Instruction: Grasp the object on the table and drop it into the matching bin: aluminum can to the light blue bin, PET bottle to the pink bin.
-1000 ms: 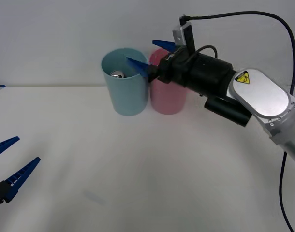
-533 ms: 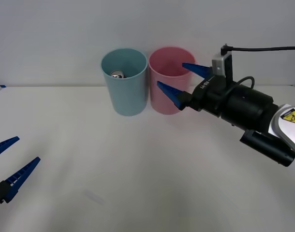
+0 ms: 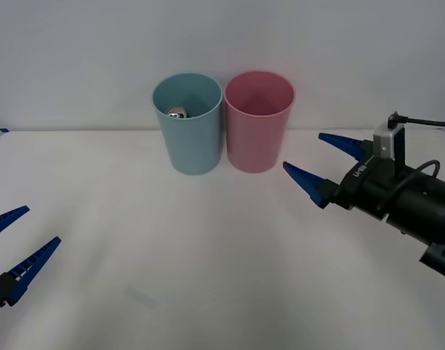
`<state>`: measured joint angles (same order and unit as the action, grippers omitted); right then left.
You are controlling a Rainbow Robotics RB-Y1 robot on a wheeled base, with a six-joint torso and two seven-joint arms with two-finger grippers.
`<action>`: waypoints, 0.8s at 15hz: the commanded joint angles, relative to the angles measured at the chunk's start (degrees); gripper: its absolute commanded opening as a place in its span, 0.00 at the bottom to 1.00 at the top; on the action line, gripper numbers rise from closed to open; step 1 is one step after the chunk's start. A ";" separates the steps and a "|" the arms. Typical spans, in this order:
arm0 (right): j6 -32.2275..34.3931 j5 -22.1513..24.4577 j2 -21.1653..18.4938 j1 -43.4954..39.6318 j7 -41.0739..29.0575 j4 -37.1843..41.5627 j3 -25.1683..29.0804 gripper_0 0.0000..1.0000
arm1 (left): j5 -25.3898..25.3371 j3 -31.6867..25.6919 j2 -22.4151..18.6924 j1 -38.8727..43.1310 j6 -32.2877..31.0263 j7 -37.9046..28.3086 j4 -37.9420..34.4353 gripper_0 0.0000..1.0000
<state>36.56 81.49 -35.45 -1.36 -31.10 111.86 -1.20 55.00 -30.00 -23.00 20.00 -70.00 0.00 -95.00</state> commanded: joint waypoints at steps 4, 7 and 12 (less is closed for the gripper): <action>11.69 -0.99 5.57 -8.57 10.10 0.37 10.08 1.00 | 0.00 0.00 0.00 0.00 0.00 0.00 0.00 1.00; 12.74 -3.98 5.75 -13.31 15.55 0.37 12.28 1.00 | 0.00 0.00 0.00 0.00 0.00 0.00 0.00 1.00; 18.98 -7.84 7.68 -18.85 17.92 0.37 16.94 1.00 | 0.00 0.00 0.00 0.00 0.00 0.00 0.00 1.00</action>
<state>54.32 73.81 -28.26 -19.68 -13.32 112.25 14.88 55.00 -30.00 -23.00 20.00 -70.00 0.00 -95.00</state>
